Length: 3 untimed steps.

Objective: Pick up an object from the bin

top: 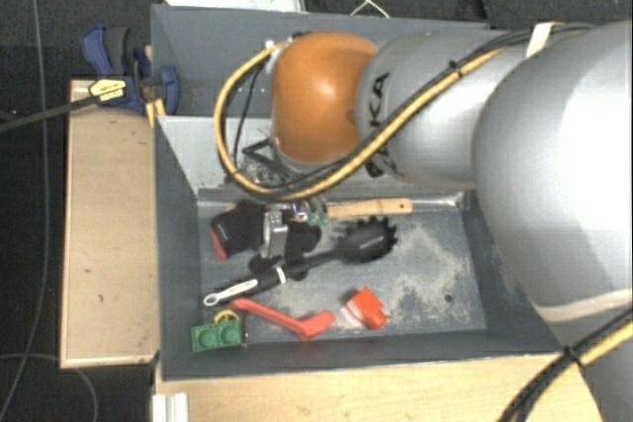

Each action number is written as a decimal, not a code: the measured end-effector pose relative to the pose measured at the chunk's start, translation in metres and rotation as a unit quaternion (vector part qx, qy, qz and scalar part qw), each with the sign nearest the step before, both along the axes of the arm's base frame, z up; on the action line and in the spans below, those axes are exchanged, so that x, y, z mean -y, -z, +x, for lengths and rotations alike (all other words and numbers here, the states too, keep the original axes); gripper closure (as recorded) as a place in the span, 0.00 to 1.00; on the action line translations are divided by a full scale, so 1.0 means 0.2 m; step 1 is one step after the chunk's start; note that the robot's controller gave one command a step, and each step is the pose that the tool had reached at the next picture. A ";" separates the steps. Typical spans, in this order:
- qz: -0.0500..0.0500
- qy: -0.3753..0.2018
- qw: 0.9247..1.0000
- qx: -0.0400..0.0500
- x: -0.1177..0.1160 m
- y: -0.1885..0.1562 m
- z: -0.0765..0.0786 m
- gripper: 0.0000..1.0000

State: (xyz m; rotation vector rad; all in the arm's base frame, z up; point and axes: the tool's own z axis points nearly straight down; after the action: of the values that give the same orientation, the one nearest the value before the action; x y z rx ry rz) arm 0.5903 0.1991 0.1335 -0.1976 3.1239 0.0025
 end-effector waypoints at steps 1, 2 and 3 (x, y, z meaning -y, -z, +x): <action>0.000 0.171 0.985 -0.006 0.06 0.17 -0.08 0.00; 0.002 0.064 0.998 0.002 0.13 0.30 -0.05 0.00; 0.002 0.276 0.961 -0.004 0.04 0.31 -0.12 1.00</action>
Offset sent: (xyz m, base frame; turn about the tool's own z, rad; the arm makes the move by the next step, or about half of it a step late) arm -0.0116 -0.0278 -0.0635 0.1273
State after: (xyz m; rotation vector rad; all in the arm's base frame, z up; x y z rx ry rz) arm 0.5661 0.1911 0.0720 0.6748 3.0651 0.0040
